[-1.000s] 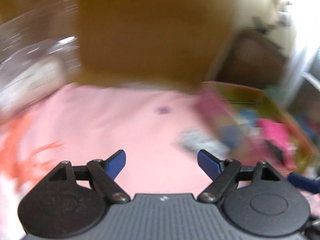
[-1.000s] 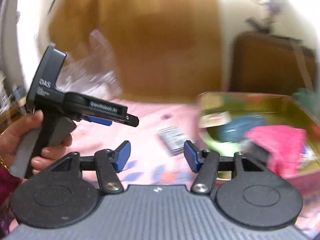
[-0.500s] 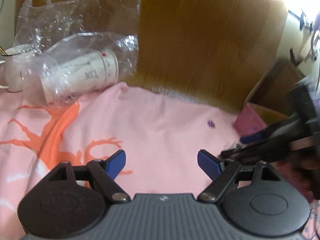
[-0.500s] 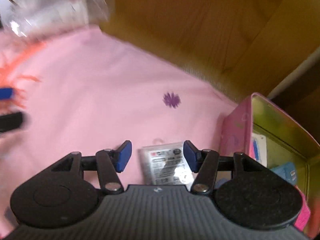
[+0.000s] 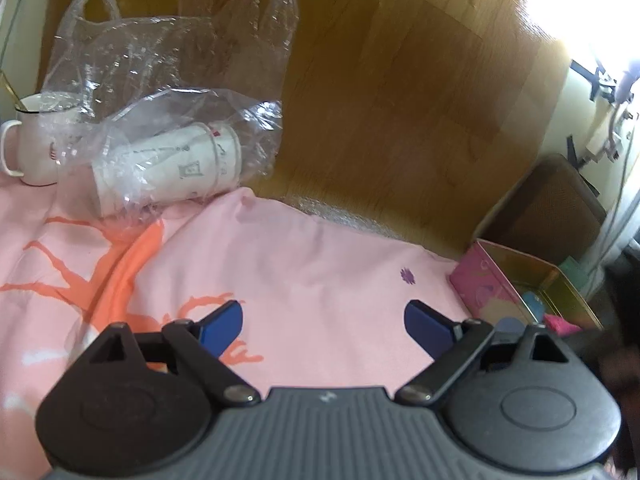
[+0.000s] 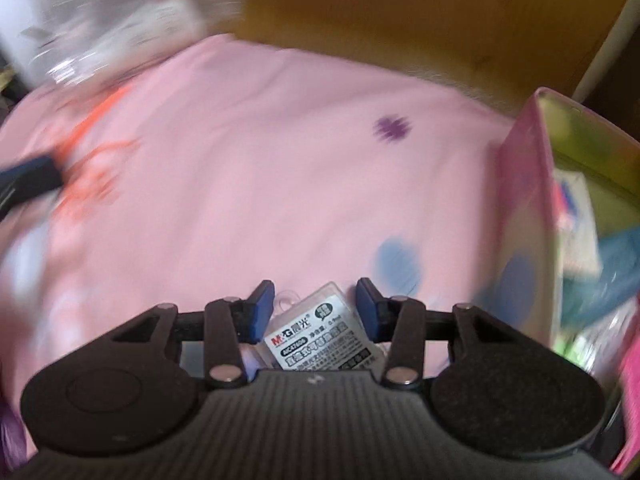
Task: Organize soft objects
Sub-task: 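Grasp the grey refill pack with the right tool, then carry the refill pack into the pink tin and release it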
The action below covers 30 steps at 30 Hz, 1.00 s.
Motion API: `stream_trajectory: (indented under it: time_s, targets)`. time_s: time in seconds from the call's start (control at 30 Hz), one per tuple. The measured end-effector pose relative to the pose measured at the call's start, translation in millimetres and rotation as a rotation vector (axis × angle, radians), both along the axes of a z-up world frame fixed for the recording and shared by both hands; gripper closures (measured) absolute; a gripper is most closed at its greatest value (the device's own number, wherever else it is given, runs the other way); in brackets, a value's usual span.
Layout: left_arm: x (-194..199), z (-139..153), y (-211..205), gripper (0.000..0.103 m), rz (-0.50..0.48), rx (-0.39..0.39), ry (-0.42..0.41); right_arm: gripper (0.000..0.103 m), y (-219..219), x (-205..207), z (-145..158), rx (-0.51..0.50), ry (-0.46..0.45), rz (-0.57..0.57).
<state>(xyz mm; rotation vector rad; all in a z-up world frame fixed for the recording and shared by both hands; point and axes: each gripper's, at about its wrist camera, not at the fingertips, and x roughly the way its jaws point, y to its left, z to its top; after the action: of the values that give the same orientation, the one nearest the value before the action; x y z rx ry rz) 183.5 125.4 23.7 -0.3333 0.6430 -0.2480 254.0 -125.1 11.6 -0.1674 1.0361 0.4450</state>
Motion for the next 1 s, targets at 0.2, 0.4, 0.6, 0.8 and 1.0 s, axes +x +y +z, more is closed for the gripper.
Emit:
stream_trajectory:
  time_s: [0.2, 0.4, 0.6, 0.8, 1.0]
  targets:
    - [-3, -5, -18, 0.012, -0.104, 0.023, 0.018, 0.054, -19, -142, -8, 0.077, -0.148, 0.064]
    - [-25, -14, -71, 0.011, -0.482, 0.046, 0.032, 0.013, -78, -276, -21, 0.227, -0.493, -0.138]
    - [-69, -19, -118, 0.012, -0.734, 0.082, 0.057, 0.013, -84, -291, -39, 0.228, -0.507, -0.175]
    - [-113, -33, -122, 0.014, -0.728, 0.119, 0.125, 0.015, -79, -282, -47, 0.223, -0.475, -0.144]
    - [-131, -38, -122, 0.027, -0.678, 0.122, 0.121, 0.041, -67, -284, -57, 0.200, -0.502, -0.133]
